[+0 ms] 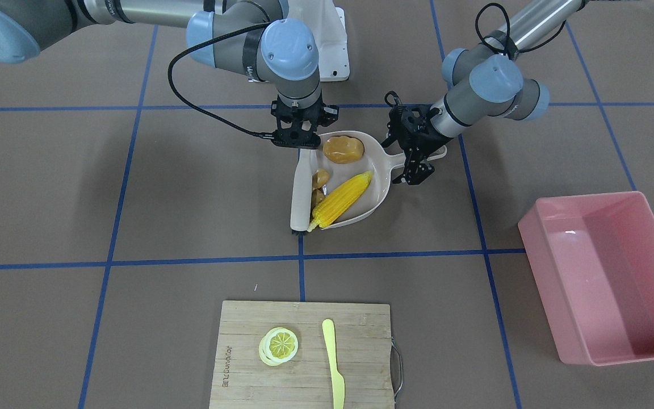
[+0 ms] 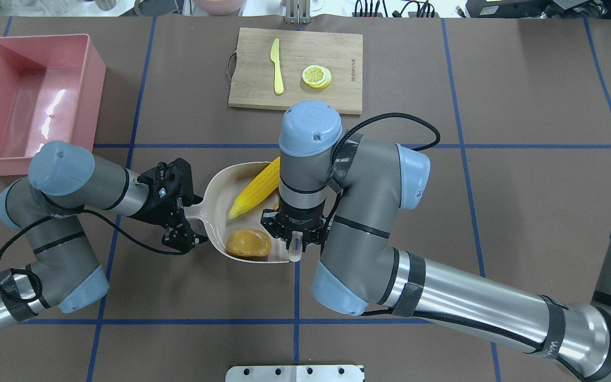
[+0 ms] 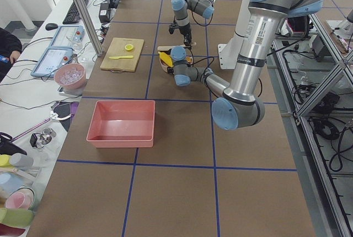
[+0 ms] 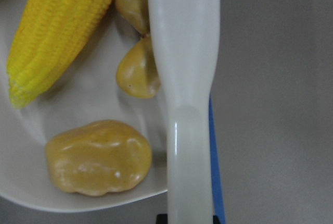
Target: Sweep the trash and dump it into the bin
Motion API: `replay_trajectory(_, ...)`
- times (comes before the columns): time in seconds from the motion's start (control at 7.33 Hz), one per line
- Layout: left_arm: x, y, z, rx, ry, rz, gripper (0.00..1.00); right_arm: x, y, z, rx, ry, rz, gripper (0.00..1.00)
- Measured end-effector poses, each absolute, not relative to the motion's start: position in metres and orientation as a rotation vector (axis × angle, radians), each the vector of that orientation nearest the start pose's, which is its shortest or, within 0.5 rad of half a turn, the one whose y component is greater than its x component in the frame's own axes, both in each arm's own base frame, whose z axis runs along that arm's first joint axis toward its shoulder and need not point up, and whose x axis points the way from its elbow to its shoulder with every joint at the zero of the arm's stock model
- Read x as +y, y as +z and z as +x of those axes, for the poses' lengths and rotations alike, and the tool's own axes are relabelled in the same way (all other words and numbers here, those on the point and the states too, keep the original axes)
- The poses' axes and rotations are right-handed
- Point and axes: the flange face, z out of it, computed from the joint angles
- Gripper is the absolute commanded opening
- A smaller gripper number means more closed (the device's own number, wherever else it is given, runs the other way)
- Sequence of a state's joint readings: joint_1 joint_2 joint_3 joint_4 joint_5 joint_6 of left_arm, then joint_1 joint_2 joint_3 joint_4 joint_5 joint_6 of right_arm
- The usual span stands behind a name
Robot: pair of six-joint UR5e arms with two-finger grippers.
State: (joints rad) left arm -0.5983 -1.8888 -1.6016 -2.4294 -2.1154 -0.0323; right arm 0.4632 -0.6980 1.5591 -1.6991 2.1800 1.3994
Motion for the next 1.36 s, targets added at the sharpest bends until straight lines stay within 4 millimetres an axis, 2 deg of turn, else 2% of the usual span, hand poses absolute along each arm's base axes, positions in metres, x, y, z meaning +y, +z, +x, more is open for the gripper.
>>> replay_trajectory(0.41, -0.414, 0.369, 0.465, 1.043, 1.131, 0.851, 0.97, -0.374, 0.097, -0.600, -0.891, 0.080, -0.356, 0.00)
replay_trajectory(0.68, -0.414, 0.370, 0.465, 1.042, 1.131, 0.851, 0.97, -0.369, 0.089, -0.595, -0.891, 0.080, -0.372, 0.00)
replay_trajectory(0.96, -0.414, 0.370, 0.465, 1.042, 1.131, 0.852, 0.97, -0.370, 0.105, -0.577, -0.853, 0.042, -0.352, 0.00)
replay_trajectory(1.36, -0.413, 0.370, 0.465, 1.041, 1.131, 0.852, 0.97, -0.381, 0.152, -0.569, -0.789, -0.038, -0.270, 0.00)
